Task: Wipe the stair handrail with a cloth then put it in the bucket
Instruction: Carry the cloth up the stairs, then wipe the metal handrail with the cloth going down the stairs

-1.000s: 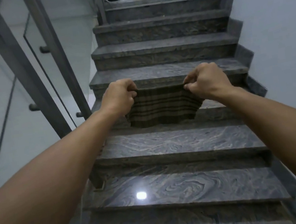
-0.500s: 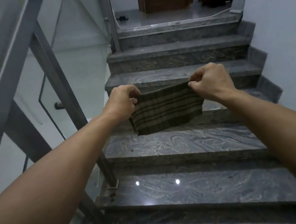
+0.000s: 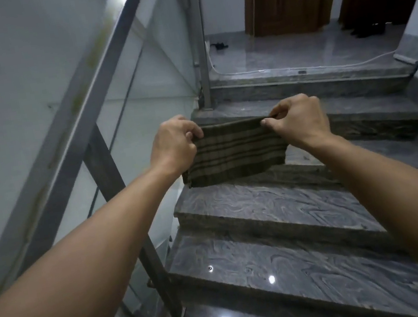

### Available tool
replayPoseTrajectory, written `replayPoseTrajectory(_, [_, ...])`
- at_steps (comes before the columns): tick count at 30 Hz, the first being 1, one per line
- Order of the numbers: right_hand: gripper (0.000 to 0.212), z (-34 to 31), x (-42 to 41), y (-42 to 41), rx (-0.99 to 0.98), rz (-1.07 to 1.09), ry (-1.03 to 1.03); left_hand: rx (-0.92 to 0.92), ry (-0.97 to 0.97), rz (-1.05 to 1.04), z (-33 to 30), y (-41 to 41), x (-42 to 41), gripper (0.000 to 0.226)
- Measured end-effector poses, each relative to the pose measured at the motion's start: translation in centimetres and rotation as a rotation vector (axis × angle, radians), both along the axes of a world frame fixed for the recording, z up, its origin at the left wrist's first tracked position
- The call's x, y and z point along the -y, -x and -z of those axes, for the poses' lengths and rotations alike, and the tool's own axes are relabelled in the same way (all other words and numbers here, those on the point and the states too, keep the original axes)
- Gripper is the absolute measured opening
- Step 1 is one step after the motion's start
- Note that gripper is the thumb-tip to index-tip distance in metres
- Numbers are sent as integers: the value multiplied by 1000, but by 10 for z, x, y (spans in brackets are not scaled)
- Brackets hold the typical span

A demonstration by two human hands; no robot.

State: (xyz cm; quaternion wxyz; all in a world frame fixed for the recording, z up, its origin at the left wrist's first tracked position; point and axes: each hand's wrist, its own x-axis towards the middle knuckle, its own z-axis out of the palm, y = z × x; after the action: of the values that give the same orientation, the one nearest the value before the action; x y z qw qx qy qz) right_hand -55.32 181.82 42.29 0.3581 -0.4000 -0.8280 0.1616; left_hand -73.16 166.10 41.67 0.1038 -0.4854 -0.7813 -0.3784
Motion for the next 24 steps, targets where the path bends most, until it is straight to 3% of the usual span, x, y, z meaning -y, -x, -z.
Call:
replayPoseTrajectory(13, [29,-134,-63,171,-289,-101,-91,-160,-255,-46,-133,120,-48,21])
replayPoseTrajectory(24, [57,-246,-87,265,-291,-227,-143,-165,-274,-157,-242,180,-77,26])
